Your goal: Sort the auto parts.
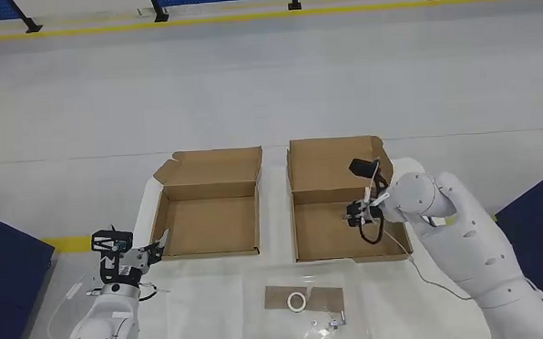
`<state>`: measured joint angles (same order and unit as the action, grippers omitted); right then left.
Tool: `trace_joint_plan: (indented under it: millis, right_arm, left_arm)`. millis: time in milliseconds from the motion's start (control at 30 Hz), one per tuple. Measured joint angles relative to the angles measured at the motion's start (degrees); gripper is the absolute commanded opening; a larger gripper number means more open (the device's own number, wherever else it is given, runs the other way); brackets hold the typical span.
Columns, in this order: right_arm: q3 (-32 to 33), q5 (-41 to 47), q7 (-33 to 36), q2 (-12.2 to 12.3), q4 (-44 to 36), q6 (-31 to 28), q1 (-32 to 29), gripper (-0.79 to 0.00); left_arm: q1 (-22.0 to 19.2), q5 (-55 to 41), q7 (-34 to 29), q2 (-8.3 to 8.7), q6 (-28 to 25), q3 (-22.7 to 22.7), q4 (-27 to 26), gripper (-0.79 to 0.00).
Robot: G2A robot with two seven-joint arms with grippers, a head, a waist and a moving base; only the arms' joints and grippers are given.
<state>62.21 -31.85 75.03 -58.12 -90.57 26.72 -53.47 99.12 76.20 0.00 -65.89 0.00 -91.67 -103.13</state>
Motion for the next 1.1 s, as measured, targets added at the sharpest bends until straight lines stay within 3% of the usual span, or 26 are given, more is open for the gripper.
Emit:
trace_joint_plan:
  millis: [133,367,767,1100]
  right_arm:
    - [-6.1,-5.3,1.0,-1.2,4.5,1.7,4.4,-0.785]
    - [-14.8,-5.7,-0.1,-4.1,15.1,2.7,10.3,-0.785]
    - [-17.2,-7.3,-2.7,-4.9,16.5,1.6,10.3,-0.785]
    - [-24.3,-8.6,-8.7,-9.4,23.5,2.3,14.6,-0.785]
  left_arm:
    - [0.0,0.0,0.0,0.00,0.0,0.0,0.0,0.000]
    - [0.0,0.0,0.0,0.00,0.0,0.0,0.0,0.000]
    - [0.0,0.0,0.0,0.00,0.0,0.0,0.0,0.000]
    - [0.0,0.0,0.0,0.00,0.0,0.0,0.0,0.000]
